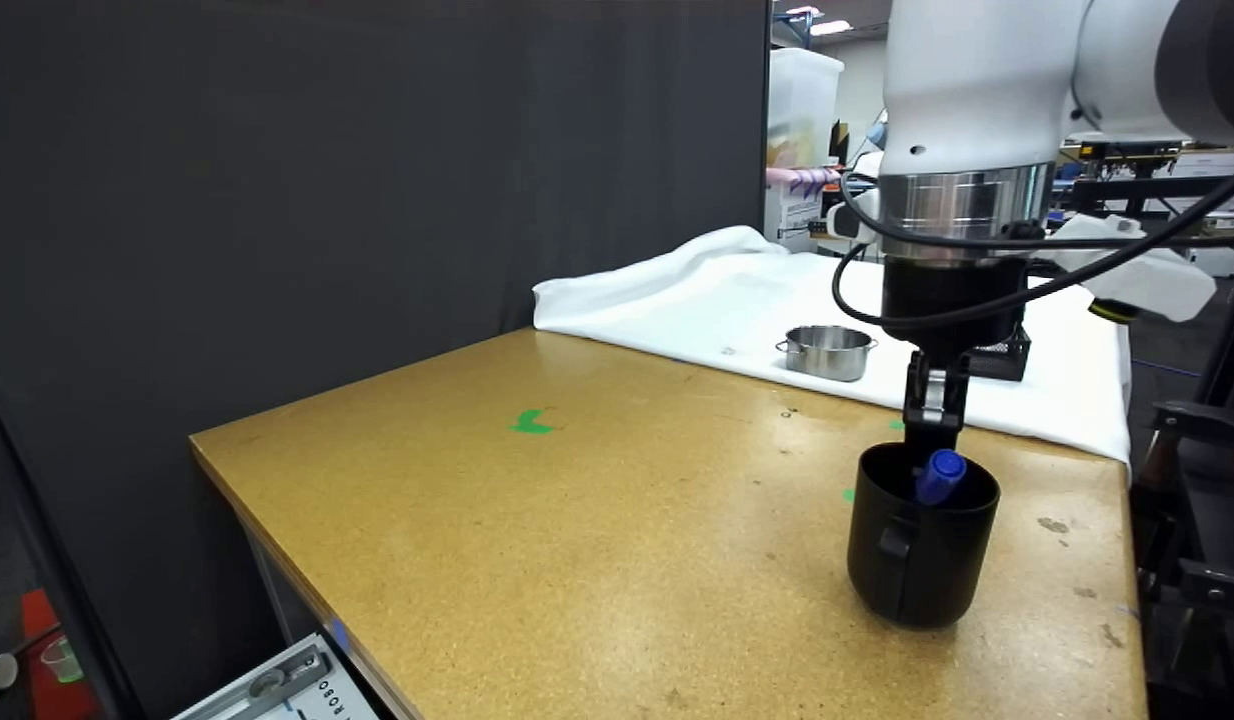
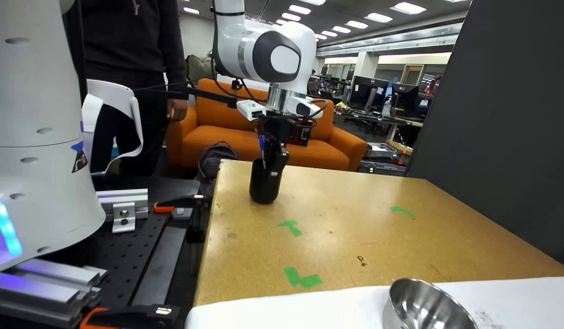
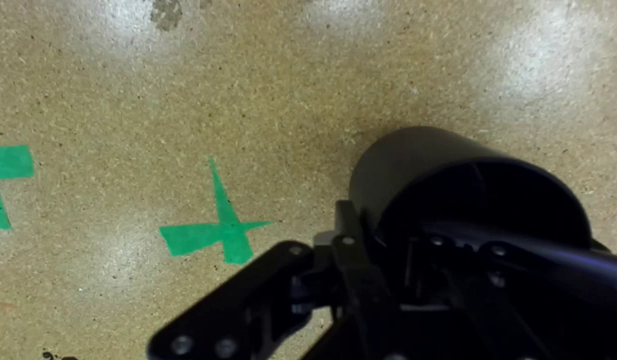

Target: Move the cup to the left

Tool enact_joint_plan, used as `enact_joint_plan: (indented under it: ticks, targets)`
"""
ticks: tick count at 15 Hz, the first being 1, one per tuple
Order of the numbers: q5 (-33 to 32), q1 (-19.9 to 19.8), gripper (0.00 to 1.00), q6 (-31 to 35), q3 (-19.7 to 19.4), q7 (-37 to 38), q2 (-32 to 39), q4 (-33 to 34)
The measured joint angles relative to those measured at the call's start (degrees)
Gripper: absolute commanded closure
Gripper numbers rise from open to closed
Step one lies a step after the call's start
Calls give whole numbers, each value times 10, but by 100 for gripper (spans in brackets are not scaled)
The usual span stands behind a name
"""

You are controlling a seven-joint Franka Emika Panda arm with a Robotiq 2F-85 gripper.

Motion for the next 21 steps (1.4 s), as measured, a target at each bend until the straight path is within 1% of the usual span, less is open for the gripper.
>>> enact_joint_plan:
  ticks: [5, 7, 10, 13, 16, 19, 21]
  targets:
    - [-2, 0, 12, 0, -2, -16, 0, 1]
    - [-4, -3, 1, 0, -13, -16, -3, 2]
    - [-26, -14, 0, 0, -44, -14, -23, 1]
    - [-71, -29, 0, -2, -66, 1, -63, -1]
    - [-106, -44, 0, -6, -67, 20, -96, -5]
    - [-117, -57, 0, -12, -63, 25, -115, -7]
    - [-118, -70, 0, -28, -60, 30, -128, -7]
